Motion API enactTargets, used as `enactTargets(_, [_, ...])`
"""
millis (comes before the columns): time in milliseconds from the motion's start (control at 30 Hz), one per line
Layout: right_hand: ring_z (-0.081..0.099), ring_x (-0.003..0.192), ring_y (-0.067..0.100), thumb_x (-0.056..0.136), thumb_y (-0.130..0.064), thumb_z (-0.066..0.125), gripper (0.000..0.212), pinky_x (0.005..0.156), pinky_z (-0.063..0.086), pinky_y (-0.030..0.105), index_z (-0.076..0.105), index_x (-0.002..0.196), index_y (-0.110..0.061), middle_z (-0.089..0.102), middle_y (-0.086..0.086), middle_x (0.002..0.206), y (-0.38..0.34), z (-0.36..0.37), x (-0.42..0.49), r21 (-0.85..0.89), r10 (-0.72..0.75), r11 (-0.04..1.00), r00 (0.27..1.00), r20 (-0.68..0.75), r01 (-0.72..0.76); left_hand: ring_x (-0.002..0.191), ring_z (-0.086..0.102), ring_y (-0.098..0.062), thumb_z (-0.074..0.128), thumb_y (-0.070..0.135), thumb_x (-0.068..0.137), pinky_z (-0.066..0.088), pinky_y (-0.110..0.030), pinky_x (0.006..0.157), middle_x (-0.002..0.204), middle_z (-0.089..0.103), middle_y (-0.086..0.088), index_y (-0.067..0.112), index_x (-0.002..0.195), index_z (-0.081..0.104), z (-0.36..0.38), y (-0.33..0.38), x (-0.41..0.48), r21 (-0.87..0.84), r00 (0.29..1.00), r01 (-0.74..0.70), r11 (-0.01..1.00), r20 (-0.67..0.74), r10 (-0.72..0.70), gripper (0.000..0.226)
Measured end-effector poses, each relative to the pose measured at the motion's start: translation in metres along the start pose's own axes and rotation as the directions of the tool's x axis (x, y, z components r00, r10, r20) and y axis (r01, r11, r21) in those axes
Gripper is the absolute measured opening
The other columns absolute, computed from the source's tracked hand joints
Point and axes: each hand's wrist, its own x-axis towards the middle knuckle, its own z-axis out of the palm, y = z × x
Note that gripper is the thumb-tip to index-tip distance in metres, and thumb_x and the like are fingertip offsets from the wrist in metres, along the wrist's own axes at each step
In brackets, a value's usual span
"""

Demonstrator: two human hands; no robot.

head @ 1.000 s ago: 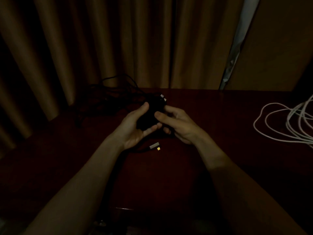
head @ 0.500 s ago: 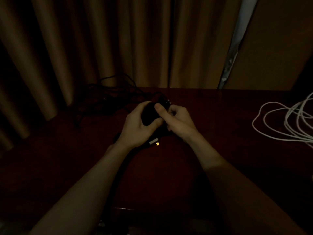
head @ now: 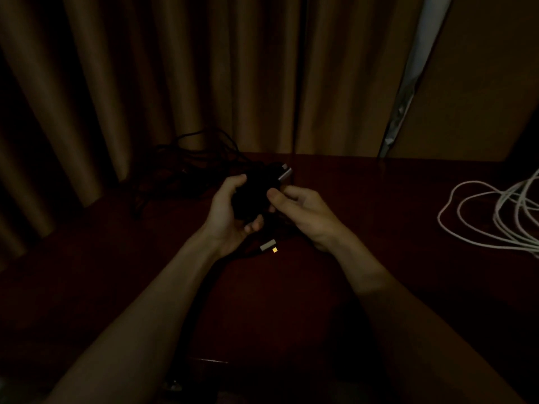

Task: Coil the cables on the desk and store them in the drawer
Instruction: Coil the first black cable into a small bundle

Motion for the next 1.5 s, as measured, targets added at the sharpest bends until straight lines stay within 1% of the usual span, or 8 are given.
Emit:
enactTargets(133, [0.068,0.074,0.014,0.096,-0.041,0.066,0.032,0.068,0.051,0.022,0.073,0.080,-0.015,0.071,0.004,0.079,0.002,0.000,-0.001,0.002,-0.025,1.000,1.000,-0.015,0.025,0.048,0.053,-0.019,0.029,0.047,0.108,0.033,-0.025,0.044,0.080,0.069,-0.012,0.011,0.105,0.069,-0.001,-0.003,0.002,0.132,0.997,0.074,0.989,-0.036,-0.070,0.053])
enactTargets(267, [0.064,0.076,0.037,0.083,-0.058,0.076,0.076,0.071,0.051,0.045,0.058,0.083,0.016,0.065,0.032,0.083,0.003,0.003,0.001,0.008,-0.063,0.998,0.992,-0.106,0.064,0.082,0.072,-0.017,0.042,0.036,0.110,0.059,-0.035,0.060,0.107,0.070,-0.005,0.018,0.117,0.060,0.000,-0.011,0.005,0.441,0.948,-0.047,0.896,-0.264,0.179,0.027])
enactTargets(367, [0.045,0.063,0.024,0.086,-0.046,0.079,0.055,0.059,0.039,0.034,0.052,0.068,-0.001,0.049,0.010,0.067,0.007,0.004,0.005,-0.033,-0.061,0.998,0.981,-0.186,0.056,0.101,0.069,-0.006,0.060,0.026,0.103,0.061,-0.034,0.083,0.114,0.066,0.008,0.030,0.119,0.058,-0.009,-0.014,0.005,0.585,0.941,-0.185,0.790,-0.127,0.314,0.016])
enactTargets(567, [0.043,0.052,0.010,0.084,-0.040,0.082,0.042,0.048,0.037,0.021,0.056,0.072,-0.010,0.048,-0.003,0.057,0.012,0.001,0.003,-0.121,-0.060,0.992,0.977,-0.206,0.036,0.103,0.063,0.003,0.080,0.044,0.087,0.054,-0.019,0.081,0.117,0.062,0.016,0.031,0.128,0.049,-0.012,-0.022,0.005,0.810,0.917,-0.270,0.521,0.051,0.395,0.053])
enactTargets(700, [0.044,0.058,0.020,0.087,-0.035,0.081,0.047,0.055,0.037,0.030,0.061,0.079,0.007,0.048,0.006,0.064,0.011,0.000,0.002,-0.112,-0.107,0.990,0.982,-0.158,0.090,0.102,0.062,0.014,0.077,0.035,0.092,0.052,-0.009,0.079,0.120,0.060,0.017,0.022,0.136,0.050,-0.014,-0.016,0.007,0.703,0.933,-0.234,0.671,-0.031,0.358,0.053])
enactTargets(1033, [0.047,0.068,0.025,0.091,-0.030,0.076,0.033,0.061,0.040,0.029,0.072,0.086,0.003,0.054,0.012,0.074,0.002,-0.015,-0.001,-0.062,-0.116,0.992,0.990,-0.086,0.111,0.090,0.076,-0.025,0.075,0.021,0.090,0.058,-0.029,0.071,0.110,0.075,-0.008,0.010,0.124,0.065,-0.014,-0.008,0.006,0.261,0.994,-0.076,0.962,-0.056,0.094,0.038])
enactTargets(1167, [0.053,0.071,0.027,0.087,-0.040,0.080,0.040,0.067,0.042,0.038,0.070,0.079,-0.002,0.058,0.017,0.078,0.004,-0.015,0.000,-0.023,-0.079,0.997,0.990,-0.118,0.077,0.086,0.074,-0.020,0.074,0.031,0.083,0.057,-0.025,0.066,0.103,0.076,-0.006,0.009,0.118,0.068,-0.014,-0.006,0.006,0.124,1.000,-0.014,0.992,-0.014,0.016,0.041])
enactTargets(1500, [0.063,0.060,-0.005,0.099,-0.039,0.061,0.030,0.054,0.042,0.009,0.072,0.094,-0.012,0.070,-0.016,0.069,-0.001,-0.001,0.001,0.027,-0.016,0.999,0.997,-0.071,0.018,0.064,0.059,-0.015,0.047,0.043,0.104,0.045,-0.021,0.055,0.089,0.072,-0.004,0.015,0.115,0.072,0.000,-0.007,0.005,0.057,0.996,0.077,0.995,0.030,-0.079,0.039])
